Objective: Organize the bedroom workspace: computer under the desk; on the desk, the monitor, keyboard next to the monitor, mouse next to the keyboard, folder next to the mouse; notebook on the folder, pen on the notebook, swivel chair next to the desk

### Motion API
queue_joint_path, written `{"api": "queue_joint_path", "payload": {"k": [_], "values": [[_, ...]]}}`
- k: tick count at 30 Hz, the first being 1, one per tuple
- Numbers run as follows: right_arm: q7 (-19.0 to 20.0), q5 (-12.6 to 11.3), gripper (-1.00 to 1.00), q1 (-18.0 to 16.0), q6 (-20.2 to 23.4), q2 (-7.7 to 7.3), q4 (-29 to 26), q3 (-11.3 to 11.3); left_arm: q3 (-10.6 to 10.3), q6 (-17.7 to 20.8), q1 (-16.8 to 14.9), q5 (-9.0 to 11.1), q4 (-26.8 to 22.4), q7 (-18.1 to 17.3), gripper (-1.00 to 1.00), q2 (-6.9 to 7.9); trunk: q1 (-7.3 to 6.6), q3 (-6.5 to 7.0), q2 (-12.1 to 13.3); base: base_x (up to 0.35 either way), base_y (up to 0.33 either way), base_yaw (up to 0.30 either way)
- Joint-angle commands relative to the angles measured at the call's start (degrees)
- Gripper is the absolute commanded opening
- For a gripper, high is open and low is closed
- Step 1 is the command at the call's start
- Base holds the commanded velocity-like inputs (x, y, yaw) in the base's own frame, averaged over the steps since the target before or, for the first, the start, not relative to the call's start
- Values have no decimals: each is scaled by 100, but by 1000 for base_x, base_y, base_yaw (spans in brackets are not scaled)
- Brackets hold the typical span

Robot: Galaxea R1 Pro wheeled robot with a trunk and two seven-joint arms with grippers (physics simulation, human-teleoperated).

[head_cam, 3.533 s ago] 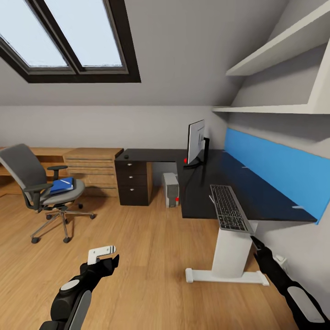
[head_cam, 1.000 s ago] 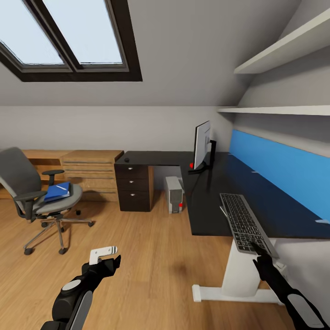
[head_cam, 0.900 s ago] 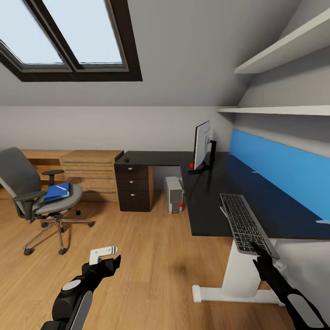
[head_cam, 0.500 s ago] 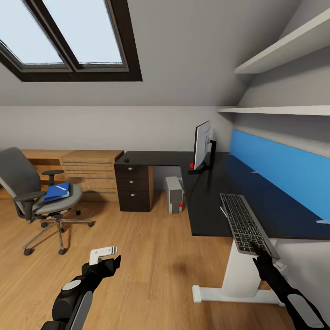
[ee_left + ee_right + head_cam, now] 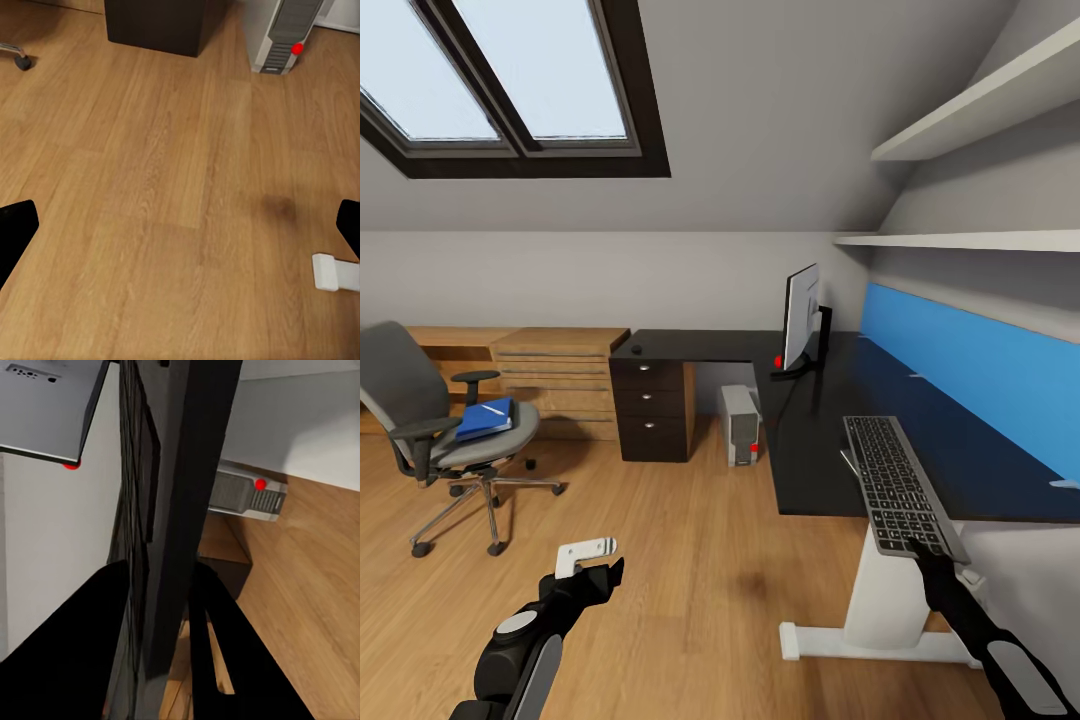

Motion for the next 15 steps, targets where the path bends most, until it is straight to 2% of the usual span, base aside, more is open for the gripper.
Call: {"api": "queue_joint_path", "payload": {"k": [1,6,11,15], "values": [[3,-39,-100,-5,51,1,5,-12,-6,21,-4,61,-6,51,100,0,0,-6,-3,0,0,0],[125,-30,-100,-3,50,1,-61,-10,-7,15,-4,55,-6,51,100,0,-66,47,117,0,0,0],[261,15,-100,-3,44,25,-592,12,-5,13,-4,52,-6,51,100,0,-176,137,318,0,0,0],[267,318,-100,-3,42,202,-960,33,-3,12,-4,53,-6,51,100,0,-264,209,478,0,0,0]]}}
